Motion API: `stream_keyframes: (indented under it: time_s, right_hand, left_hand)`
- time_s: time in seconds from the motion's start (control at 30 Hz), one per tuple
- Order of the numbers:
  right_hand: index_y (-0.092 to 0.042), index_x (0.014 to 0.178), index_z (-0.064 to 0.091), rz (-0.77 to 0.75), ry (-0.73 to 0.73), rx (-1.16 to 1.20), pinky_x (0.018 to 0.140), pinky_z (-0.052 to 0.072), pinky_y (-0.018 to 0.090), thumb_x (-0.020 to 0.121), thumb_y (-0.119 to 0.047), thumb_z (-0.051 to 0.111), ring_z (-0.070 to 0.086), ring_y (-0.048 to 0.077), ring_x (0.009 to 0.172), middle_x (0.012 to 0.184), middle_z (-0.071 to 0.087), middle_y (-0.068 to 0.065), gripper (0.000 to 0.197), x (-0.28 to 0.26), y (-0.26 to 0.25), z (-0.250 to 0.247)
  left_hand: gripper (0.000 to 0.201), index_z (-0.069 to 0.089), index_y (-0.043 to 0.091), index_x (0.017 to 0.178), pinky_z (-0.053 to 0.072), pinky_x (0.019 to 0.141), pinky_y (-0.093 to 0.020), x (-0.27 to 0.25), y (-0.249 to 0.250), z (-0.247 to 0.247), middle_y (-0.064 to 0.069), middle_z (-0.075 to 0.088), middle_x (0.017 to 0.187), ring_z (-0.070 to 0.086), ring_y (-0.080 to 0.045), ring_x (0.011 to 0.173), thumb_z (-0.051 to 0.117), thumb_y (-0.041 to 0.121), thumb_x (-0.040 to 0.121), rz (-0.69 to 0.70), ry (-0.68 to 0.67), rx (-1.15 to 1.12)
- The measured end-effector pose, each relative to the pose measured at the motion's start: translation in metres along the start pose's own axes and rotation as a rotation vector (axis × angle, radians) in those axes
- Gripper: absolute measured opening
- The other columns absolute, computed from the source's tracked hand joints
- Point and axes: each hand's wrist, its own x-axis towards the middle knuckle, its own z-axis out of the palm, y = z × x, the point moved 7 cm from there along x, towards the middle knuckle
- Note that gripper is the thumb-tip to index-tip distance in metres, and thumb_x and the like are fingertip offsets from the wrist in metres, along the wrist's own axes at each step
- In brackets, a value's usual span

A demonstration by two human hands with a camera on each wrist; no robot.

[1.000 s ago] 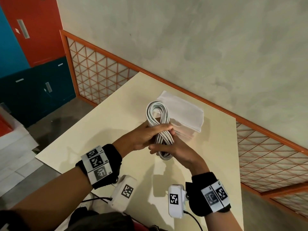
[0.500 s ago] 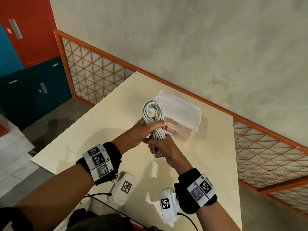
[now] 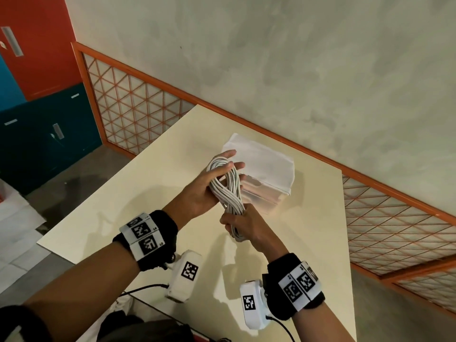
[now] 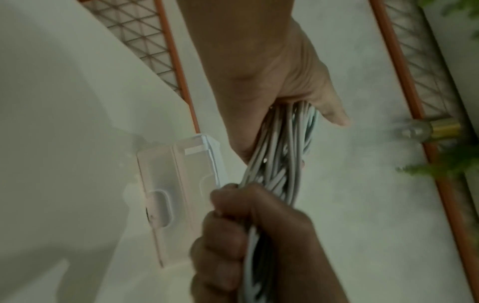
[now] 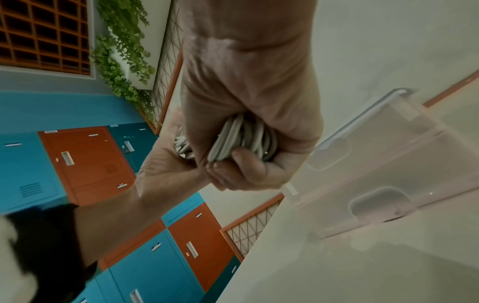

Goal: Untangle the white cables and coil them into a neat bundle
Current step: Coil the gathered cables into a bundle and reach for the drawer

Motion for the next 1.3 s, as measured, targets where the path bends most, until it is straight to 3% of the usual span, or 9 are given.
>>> stream_keyframes:
  time_s: [0.17, 0.3, 0.47, 0.63, 0.8, 0.9, 1.03, 1.13, 1.3]
  right_hand:
    - [-0.009, 0.063, 0.052, 0.003, -0.019, -0.037, 0.052, 0.036, 0.028, 0.076, -0.007, 0.064, 0.045, 0.021, 0.05, 0.054, 0.052, 0.008, 0.017, 0.0, 0.0, -0.001]
    - [-0.009, 0.064, 0.049, -0.035, 0.058, -0.144, 0.048, 0.037, 0.024, 0.075, -0.008, 0.061, 0.044, 0.02, 0.041, 0.051, 0.053, 0.006, 0.016, -0.001, 0.001, 0.001]
    - [-0.023, 0.057, 0.04, -0.103, 0.145, -0.37, 0.054, 0.039, 0.031, 0.075, -0.019, 0.059, 0.048, 0.028, 0.053, 0.059, 0.055, 0.007, 0.026, -0.002, 0.006, 0.003]
    - [-0.013, 0.069, 0.05, -0.062, -0.011, -0.317, 0.057, 0.054, 0.037, 0.076, -0.015, 0.061, 0.06, 0.026, 0.051, 0.064, 0.064, 0.013, 0.013, -0.002, 0.013, -0.003]
    - [-0.01, 0.102, 0.062, -0.163, -0.004, -0.262, 0.083, 0.053, 0.046, 0.07, -0.014, 0.071, 0.066, 0.029, 0.088, 0.097, 0.071, 0.009, 0.033, 0.001, 0.012, -0.014]
    - [-0.012, 0.087, 0.06, -0.181, -0.026, -0.193, 0.072, 0.054, 0.039, 0.075, -0.014, 0.072, 0.066, 0.02, 0.071, 0.076, 0.068, 0.0, 0.017, 0.001, 0.015, -0.011]
    - [-0.006, 0.08, 0.051, -0.153, 0.015, -0.2, 0.05, 0.043, 0.028, 0.084, -0.017, 0.066, 0.051, 0.019, 0.047, 0.061, 0.053, 0.006, 0.019, 0.002, 0.029, -0.005]
    - [-0.018, 0.07, 0.041, -0.109, 0.016, -0.232, 0.038, 0.037, 0.019, 0.086, -0.011, 0.059, 0.043, 0.011, 0.034, 0.053, 0.046, 0.001, 0.025, 0.006, 0.042, -0.007]
    - [-0.009, 0.07, 0.049, 0.002, -0.023, -0.18, 0.057, 0.043, 0.031, 0.084, -0.016, 0.063, 0.051, 0.02, 0.05, 0.058, 0.055, 0.006, 0.021, 0.02, 0.07, -0.024]
  left_hand:
    - [0.016, 0.059, 0.016, 0.072, 0.059, 0.068, -0.031, 0.009, -0.001, -0.003, 0.002, 0.062, 0.063, 0.065, -0.014, 0.066, 0.057, 0.02, 0.088, 0.01, 0.162, -0.047]
    - [0.035, 0.043, 0.018, 0.059, 0.041, 0.045, -0.018, 0.018, -0.009, -0.013, 0.007, 0.044, 0.044, 0.044, -0.009, 0.039, 0.058, 0.026, 0.09, -0.005, 0.349, -0.054]
    - [0.036, 0.039, 0.018, 0.054, 0.029, 0.037, -0.012, 0.019, -0.02, -0.031, 0.009, 0.03, 0.035, 0.027, -0.006, 0.028, 0.054, 0.014, 0.086, -0.044, 0.567, -0.003]
    - [0.037, 0.041, 0.019, 0.055, 0.036, 0.04, -0.016, 0.024, -0.034, -0.026, 0.009, 0.034, 0.04, 0.034, -0.007, 0.033, 0.056, 0.02, 0.088, -0.135, 0.393, -0.016]
    - [0.038, 0.042, 0.02, 0.054, 0.04, 0.043, -0.017, 0.031, -0.038, -0.01, 0.009, 0.036, 0.04, 0.036, -0.006, 0.035, 0.058, 0.021, 0.089, -0.154, 0.264, 0.018]
    - [0.038, 0.043, 0.019, 0.054, 0.04, 0.042, -0.017, 0.036, -0.043, -0.014, 0.008, 0.037, 0.04, 0.037, -0.006, 0.034, 0.06, 0.02, 0.088, -0.177, 0.278, 0.012]
    - [0.037, 0.044, 0.018, 0.054, 0.036, 0.036, -0.014, 0.041, -0.059, -0.027, 0.009, 0.036, 0.037, 0.034, -0.004, 0.03, 0.059, 0.017, 0.087, -0.237, 0.369, 0.072]
    - [0.035, 0.044, 0.018, 0.055, 0.035, 0.036, -0.014, 0.048, -0.076, -0.038, 0.009, 0.037, 0.036, 0.034, -0.004, 0.029, 0.058, 0.017, 0.087, -0.306, 0.417, 0.049]
    - [0.036, 0.057, 0.015, 0.063, 0.053, 0.065, -0.028, 0.056, -0.1, -0.037, 0.001, 0.059, 0.055, 0.061, -0.011, 0.055, 0.063, 0.043, 0.084, -0.393, 0.291, -0.043]
